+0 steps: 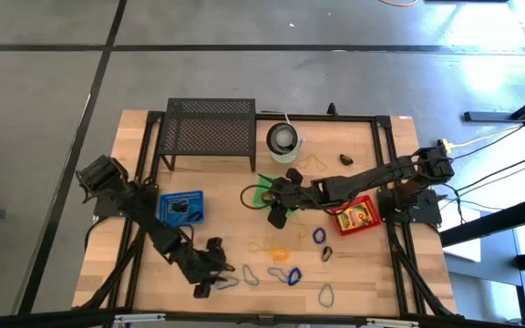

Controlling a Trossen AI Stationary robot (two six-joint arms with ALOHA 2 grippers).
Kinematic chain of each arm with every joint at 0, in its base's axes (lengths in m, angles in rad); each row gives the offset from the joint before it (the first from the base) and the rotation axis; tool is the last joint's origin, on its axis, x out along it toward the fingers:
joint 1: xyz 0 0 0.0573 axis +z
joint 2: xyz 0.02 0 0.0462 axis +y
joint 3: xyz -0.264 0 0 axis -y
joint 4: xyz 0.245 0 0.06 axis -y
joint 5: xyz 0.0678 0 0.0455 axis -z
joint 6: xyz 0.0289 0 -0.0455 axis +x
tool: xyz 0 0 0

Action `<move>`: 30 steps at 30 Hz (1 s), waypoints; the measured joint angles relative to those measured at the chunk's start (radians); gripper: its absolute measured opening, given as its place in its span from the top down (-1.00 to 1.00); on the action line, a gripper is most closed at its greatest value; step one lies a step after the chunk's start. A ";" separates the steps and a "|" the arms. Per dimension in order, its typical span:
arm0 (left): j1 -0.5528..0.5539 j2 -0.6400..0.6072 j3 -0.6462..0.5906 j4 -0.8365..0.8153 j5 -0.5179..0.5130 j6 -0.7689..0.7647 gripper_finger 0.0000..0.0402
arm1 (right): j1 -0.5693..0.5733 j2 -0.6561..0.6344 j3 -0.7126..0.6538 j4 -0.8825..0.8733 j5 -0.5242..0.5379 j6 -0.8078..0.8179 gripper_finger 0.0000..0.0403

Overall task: Pick & Place Office Desk Supplies
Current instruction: Put the blue rubber band into the blue bin

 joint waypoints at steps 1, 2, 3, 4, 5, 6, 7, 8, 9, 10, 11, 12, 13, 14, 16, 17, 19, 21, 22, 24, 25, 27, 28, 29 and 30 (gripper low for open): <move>-0.005 0.000 0.000 0.004 -0.009 0.001 0.30 | 0.001 0.000 0.000 0.000 0.000 0.000 0.17; -0.010 0.000 0.000 0.003 -0.020 0.005 0.30 | 0.002 0.000 0.000 0.000 0.000 0.000 0.17; -0.015 0.000 0.000 0.002 -0.033 0.012 0.30 | 0.002 0.000 0.000 0.000 0.000 0.000 0.17; -0.021 0.000 0.000 0.001 -0.048 0.017 0.30 | 0.002 0.000 0.000 0.000 0.000 0.000 0.17; -0.024 0.000 0.000 0.001 -0.061 0.021 0.30 | 0.002 0.000 0.000 0.000 0.000 0.000 0.17; -0.028 0.000 0.000 0.001 -0.071 0.023 0.30 | 0.002 0.000 0.000 0.000 0.000 0.000 0.17; -0.031 0.000 0.000 0.002 -0.075 0.023 0.30 | 0.001 0.000 0.000 0.000 0.000 0.000 0.17; -0.032 0.000 0.000 0.003 -0.076 0.022 0.30 | 0.001 0.000 0.000 0.000 0.000 0.000 0.17; -0.033 0.000 0.000 0.003 -0.075 0.013 0.30 | 0.002 0.000 0.000 0.000 0.000 0.000 0.17; -0.035 0.000 0.000 0.003 -0.074 0.001 0.30 | 0.002 0.000 0.000 0.000 0.000 0.000 0.17; -0.036 0.002 0.000 0.004 -0.074 -0.009 0.30 | 0.002 0.000 0.000 0.000 0.000 0.000 0.17; -0.036 0.006 0.000 0.008 -0.075 -0.014 0.30 | 0.002 0.000 0.000 0.000 0.000 0.000 0.17; -0.037 0.012 0.000 0.007 -0.075 -0.016 0.30 | 0.003 0.000 0.000 0.000 0.000 0.000 0.17; -0.037 0.020 0.000 0.008 -0.074 -0.017 0.30 | 0.003 0.000 0.000 0.000 0.000 0.000 0.17; -0.037 0.045 0.004 0.008 -0.074 -0.018 0.30 | 0.003 0.000 0.000 0.000 -0.001 -0.001 0.17; -0.037 0.060 0.009 0.007 -0.072 -0.018 0.30 | 0.003 0.000 0.000 0.000 -0.001 -0.001 0.17; -0.037 0.085 0.020 0.006 -0.069 -0.009 0.30 | 0.003 0.000 0.000 0.000 -0.001 -0.001 0.17; -0.037 0.106 0.034 0.012 -0.080 -0.007 0.30 | 0.003 0.000 0.000 0.000 -0.001 -0.001 0.17; -0.038 0.114 0.039 0.015 -0.083 -0.001 0.30 | 0.003 0.000 0.000 0.000 -0.001 -0.001 0.17; -0.038 0.127 0.046 0.019 -0.087 0.028 0.30 | 0.003 0.000 0.000 0.000 -0.001 -0.001 0.17; -0.038 0.131 0.049 0.018 -0.089 0.041 0.30 | 0.003 0.000 0.000 0.000 -0.001 -0.001 0.17; -0.038 0.134 0.049 0.016 -0.087 0.082 0.30 | 0.003 0.000 0.000 0.000 -0.001 -0.001 0.17; -0.038 0.134 0.050 0.013 -0.088 0.106 0.31 | 0.003 0.000 0.000 0.000 -0.001 -0.001 0.17; -0.038 0.135 0.050 0.010 -0.091 0.129 0.33 | 0.003 0.000 0.000 0.000 -0.001 -0.001 0.17; -0.041 0.135 0.050 0.008 -0.096 0.150 0.36 | 0.003 0.000 0.000 0.000 -0.001 -0.001 0.17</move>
